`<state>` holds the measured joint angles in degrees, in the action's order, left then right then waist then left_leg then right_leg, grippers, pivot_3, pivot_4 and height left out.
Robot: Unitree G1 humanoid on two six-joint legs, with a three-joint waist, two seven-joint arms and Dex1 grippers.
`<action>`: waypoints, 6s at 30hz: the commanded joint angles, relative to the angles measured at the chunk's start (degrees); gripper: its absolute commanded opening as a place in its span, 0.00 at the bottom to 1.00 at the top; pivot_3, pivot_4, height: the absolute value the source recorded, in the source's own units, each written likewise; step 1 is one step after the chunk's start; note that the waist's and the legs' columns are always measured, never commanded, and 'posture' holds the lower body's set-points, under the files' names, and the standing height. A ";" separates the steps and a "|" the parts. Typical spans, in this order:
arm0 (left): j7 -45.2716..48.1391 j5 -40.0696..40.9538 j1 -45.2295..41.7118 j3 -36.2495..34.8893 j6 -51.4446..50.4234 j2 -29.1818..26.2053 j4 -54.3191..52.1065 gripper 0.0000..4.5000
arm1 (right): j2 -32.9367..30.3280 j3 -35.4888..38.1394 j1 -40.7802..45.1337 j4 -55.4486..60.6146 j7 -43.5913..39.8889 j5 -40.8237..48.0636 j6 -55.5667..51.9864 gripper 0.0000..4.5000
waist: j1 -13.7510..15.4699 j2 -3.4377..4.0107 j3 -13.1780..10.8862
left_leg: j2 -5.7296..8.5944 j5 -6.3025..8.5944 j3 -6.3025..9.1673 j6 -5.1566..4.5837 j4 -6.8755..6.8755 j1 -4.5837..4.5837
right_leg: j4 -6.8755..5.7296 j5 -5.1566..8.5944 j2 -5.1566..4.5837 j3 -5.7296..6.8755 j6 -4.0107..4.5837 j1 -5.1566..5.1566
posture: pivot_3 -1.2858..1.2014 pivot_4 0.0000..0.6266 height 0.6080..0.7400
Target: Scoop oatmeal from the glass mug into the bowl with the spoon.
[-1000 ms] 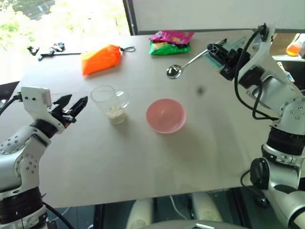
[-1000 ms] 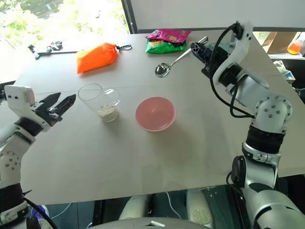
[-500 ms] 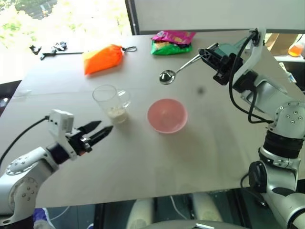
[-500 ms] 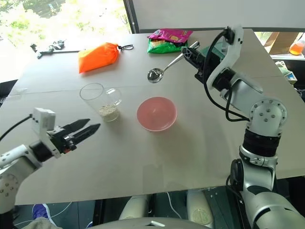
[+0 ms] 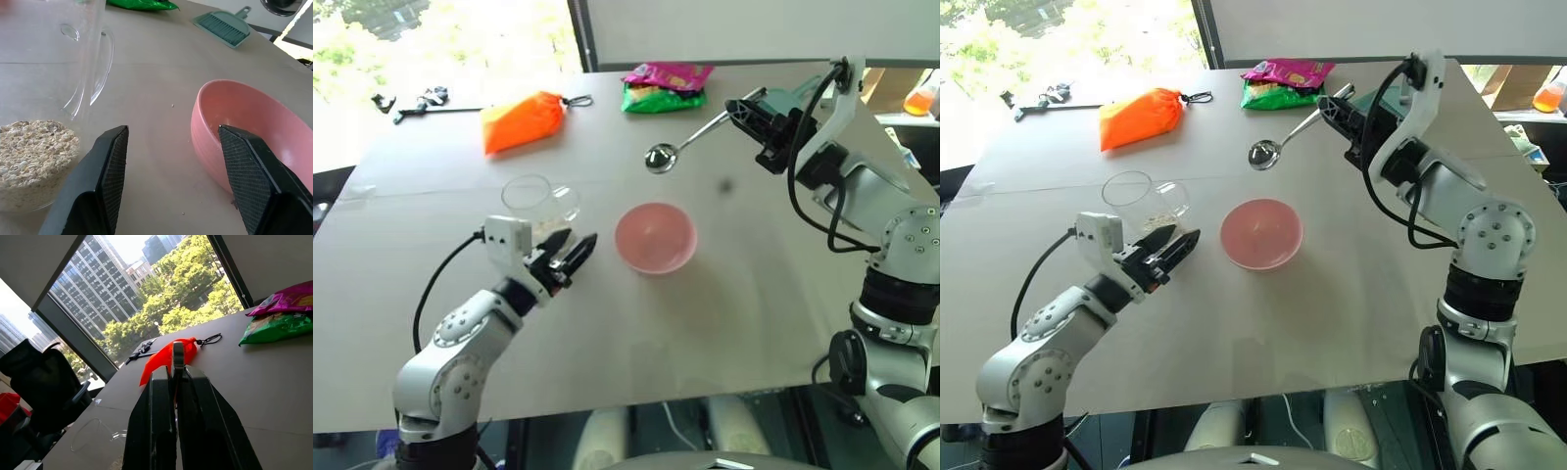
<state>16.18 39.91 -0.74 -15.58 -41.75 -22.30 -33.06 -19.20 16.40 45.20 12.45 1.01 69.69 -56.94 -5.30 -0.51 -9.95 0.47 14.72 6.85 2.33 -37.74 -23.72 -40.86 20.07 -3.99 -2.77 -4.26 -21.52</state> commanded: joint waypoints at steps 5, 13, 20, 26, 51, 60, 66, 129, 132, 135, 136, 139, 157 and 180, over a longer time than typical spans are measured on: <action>-3.46 -4.36 0.35 1.65 2.93 1.20 -1.70 0.66 | -0.36 0.77 0.14 2.37 -0.13 1.00 1.49 0.00 | 0.03 0.00 0.00 | 0.00 0.00 0.00 0.00 0.00 0.00 | 0.00 0.00 0.00 0.00 0.00 0.00 | 0.52 0.24 1.00; -3.53 -8.82 -1.61 3.31 5.92 1.93 3.89 0.66 | -0.08 0.38 0.21 1.97 -0.59 0.48 2.00 0.00 | 0.14 0.00 0.00 | 0.02 0.00 0.00 0.00 0.00 0.00 | 0.00 0.00 0.00 0.00 0.00 0.00 | 0.52 0.24 1.00; -3.82 -10.26 -2.33 3.43 5.70 2.25 6.13 0.66 | -0.31 0.20 -0.06 2.31 -0.59 0.45 2.41 0.00 | 0.10 0.00 0.00 | 0.02 0.00 0.02 0.00 0.00 -0.01 | 0.00 0.00 0.00 0.01 0.00 0.00 | 0.52 0.24 1.00; -2.88 -10.24 -1.51 1.51 5.39 0.52 6.23 0.66 | -0.51 0.31 -0.23 2.62 -0.37 0.51 2.39 0.00 | 0.08 0.00 0.00 | 0.02 0.00 0.02 0.00 0.00 0.00 | 0.00 0.00 0.00 0.01 0.00 0.00 | 0.52 0.24 1.00; 5.94 -5.57 4.16 -3.60 5.53 -3.95 4.36 0.66 | -0.75 -0.24 -0.20 1.88 -1.56 -0.11 2.33 0.00 | 0.15 0.00 0.00 | 0.01 0.00 0.03 0.00 0.01 -0.02 | 0.04 0.00 -0.01 0.01 0.00 -0.01 | 0.52 0.24 1.00; 2.89 -10.08 -1.72 0.57 6.82 -2.60 9.39 0.66 | -0.82 -0.47 0.08 1.74 -1.65 -0.37 2.33 0.00 | 0.47 0.00 0.00 | 0.03 0.11 0.05 -0.18 0.00 0.00 | 0.00 0.00 -0.01 0.04 0.00 0.00 | 0.52 0.24 1.00; 3.00 -12.44 -5.77 0.82 7.43 -3.11 14.49 0.66 | -0.84 -0.63 0.00 2.09 -1.65 -0.47 2.21 0.00 | 0.35 0.00 0.00 | 0.03 0.00 0.05 0.00 0.01 -0.01 | 0.02 0.00 0.00 0.03 0.00 -0.01 | 0.52 0.24 1.00; -8.92 -27.03 -20.45 5.49 18.26 7.68 24.23 0.25 | -0.69 -1.07 -1.24 2.69 -1.91 -1.78 2.27 0.00 | 1.29 -0.01 0.00 | 0.08 -0.01 0.08 0.02 -0.02 -0.06 | 0.04 0.00 -0.03 0.07 0.00 0.00 | 0.52 0.24 1.00; -8.94 -27.02 -20.32 5.30 18.45 7.77 24.15 0.08 | -0.73 -1.05 -1.41 2.87 -1.82 -1.79 2.25 0.00 | 1.29 -0.01 0.00 | 0.08 -0.01 0.08 0.02 -0.02 -0.06 | 0.04 0.00 -0.03 0.07 0.00 0.00 | 0.52 0.24 1.00; -9.06 -27.18 -20.15 5.14 18.54 7.95 23.76 0.01 | -0.86 -1.03 -1.50 2.90 -1.86 -1.82 2.21 0.00 | 1.34 0.01 0.01 | 0.08 -0.01 0.08 0.02 -0.02 -0.03 | 0.02 0.00 -0.03 0.07 0.00 0.01 | 0.52 0.24 1.00; -9.07 -27.25 -20.08 5.07 18.50 7.97 23.58 0.01 | -0.89 -1.02 -1.54 2.91 -1.87 -1.82 2.19 0.00 | 1.36 0.01 0.01 | 0.08 -0.01 0.08 0.02 -0.02 -0.03 | 0.02 0.00 -0.03 0.08 0.00 0.01 | 0.52 0.24 1.00; -8.94 -27.33 -19.94 4.88 18.35 7.91 23.26 0.01 | -0.95 -1.03 -1.61 2.85 -2.04 -1.88 2.23 0.00 | 1.34 0.00 0.01 | 0.09 -0.01 0.09 0.01 -0.09 -0.08 | 0.02 0.00 -0.04 0.08 0.00 0.01 | 0.52 0.24 1.00; 19.86 -8.68 -8.33 1.09 12.60 -6.56 11.85 0.01 | -1.47 -0.56 -2.42 3.86 -1.42 -1.59 2.07 0.00 | 1.22 0.01 0.00 | 0.07 -0.01 0.11 0.01 -0.06 -0.07 | 0.03 0.00 -0.02 0.09 0.00 0.00 | 0.52 0.24 1.00; 51.31 -16.41 -5.46 2.54 48.50 -18.04 35.55 0.01 | -2.34 -0.43 -3.26 4.87 0.01 -0.46 1.49 0.00 | 1.22 0.06 -0.03 | 0.02 0.01 0.11 -0.02 0.08 -0.01 | 0.06 0.00 -0.01 0.09 0.00 -0.02 | 0.52 0.24 1.00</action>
<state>67.20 22.64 -6.22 -12.96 6.59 -40.09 3.49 -20.80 14.52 41.63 14.84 0.77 67.82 -55.87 -4.08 -0.45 -9.98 0.49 14.73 6.96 2.30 -37.66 -23.72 -40.80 20.07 -4.00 -2.68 -4.26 -21.54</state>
